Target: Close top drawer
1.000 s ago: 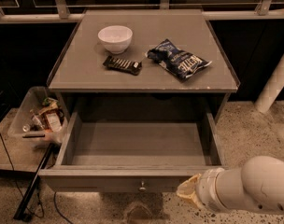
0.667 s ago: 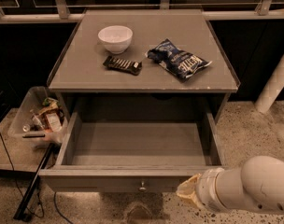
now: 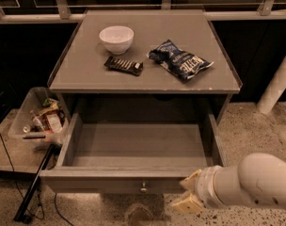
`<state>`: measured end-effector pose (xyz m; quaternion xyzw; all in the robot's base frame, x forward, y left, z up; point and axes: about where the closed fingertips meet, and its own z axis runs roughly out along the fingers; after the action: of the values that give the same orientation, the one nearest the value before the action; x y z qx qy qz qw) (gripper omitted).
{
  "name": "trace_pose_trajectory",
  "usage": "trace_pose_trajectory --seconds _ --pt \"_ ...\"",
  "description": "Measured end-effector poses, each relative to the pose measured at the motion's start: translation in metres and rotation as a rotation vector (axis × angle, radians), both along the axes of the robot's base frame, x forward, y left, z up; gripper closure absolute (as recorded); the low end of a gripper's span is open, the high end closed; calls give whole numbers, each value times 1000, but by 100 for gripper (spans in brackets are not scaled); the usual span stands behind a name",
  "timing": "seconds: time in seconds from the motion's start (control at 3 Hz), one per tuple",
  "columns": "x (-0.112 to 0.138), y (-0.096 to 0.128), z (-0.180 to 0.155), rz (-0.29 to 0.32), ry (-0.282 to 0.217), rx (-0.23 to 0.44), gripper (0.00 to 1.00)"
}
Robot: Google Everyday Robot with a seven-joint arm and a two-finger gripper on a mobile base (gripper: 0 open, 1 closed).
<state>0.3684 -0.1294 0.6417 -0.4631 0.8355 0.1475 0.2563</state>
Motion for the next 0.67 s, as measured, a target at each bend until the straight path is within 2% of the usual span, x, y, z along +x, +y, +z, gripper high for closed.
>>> trace_pose_trajectory --seconds 0.33,0.67 --pt "8 0 -3 -2 -5 1 0" --pt "51 2 -15 -9 -26 12 18"
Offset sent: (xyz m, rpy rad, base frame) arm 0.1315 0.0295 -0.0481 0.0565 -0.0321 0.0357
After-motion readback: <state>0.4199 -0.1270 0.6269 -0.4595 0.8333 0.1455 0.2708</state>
